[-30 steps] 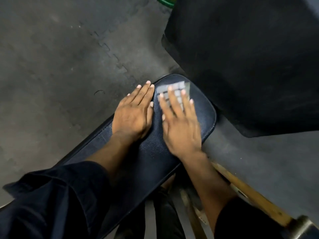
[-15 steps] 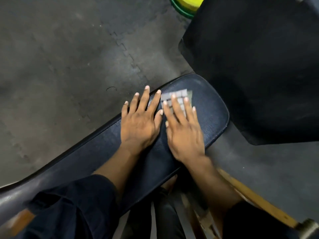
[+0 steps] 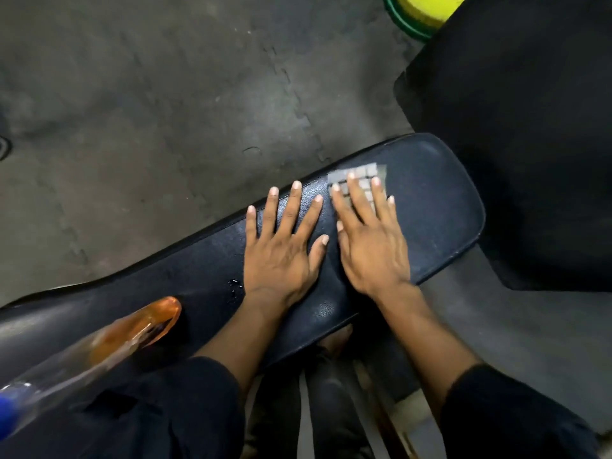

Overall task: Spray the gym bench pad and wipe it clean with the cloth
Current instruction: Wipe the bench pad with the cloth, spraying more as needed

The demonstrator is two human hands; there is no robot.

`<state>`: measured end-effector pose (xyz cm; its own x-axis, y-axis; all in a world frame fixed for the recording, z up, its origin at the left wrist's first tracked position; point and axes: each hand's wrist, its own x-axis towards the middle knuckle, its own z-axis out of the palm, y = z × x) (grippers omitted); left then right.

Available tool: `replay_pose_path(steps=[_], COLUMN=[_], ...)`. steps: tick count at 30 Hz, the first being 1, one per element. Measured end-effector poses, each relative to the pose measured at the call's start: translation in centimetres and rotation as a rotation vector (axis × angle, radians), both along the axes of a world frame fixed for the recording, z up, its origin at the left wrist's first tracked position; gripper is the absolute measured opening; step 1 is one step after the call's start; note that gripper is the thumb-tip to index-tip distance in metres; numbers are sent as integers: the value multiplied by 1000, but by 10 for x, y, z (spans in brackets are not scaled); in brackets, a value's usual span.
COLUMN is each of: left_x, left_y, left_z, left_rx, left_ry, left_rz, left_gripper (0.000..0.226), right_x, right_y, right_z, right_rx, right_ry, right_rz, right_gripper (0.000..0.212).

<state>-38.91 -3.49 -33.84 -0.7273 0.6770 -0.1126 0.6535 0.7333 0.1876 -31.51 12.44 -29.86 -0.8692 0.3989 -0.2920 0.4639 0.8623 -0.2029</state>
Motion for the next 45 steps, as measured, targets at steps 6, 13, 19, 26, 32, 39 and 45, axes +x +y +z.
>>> replay_pose_path(steps=[6, 13, 19, 26, 32, 39, 45], left_x=[14, 16, 30, 48, 55, 96, 103], left_y=[-27, -31, -48, -73, -83, -141, -149], left_z=[7, 2, 8, 10, 7, 6, 2], left_rx=[-26, 9, -13, -37, -28, -13, -3], left_ry=[-13, 60, 42, 55, 34, 63, 76], left_rz=[19, 30, 79, 105, 113, 110, 126], left_gripper=[71, 70, 74, 75, 73, 73, 71], right_x=[68, -4, 65, 21, 55, 48, 27], right_y=[-15, -9, -49, -40, -80, -73, -138], right_z=[26, 3, 10, 5, 6, 13, 9], right_rx=[-17, -15, 7, -6, -22, 5, -62], right_ry=[-79, 3, -12, 38, 34, 3, 32], right_rz=[87, 10, 203, 119, 309, 201, 337], right_gripper=[67, 63, 73, 66, 71, 71, 71])
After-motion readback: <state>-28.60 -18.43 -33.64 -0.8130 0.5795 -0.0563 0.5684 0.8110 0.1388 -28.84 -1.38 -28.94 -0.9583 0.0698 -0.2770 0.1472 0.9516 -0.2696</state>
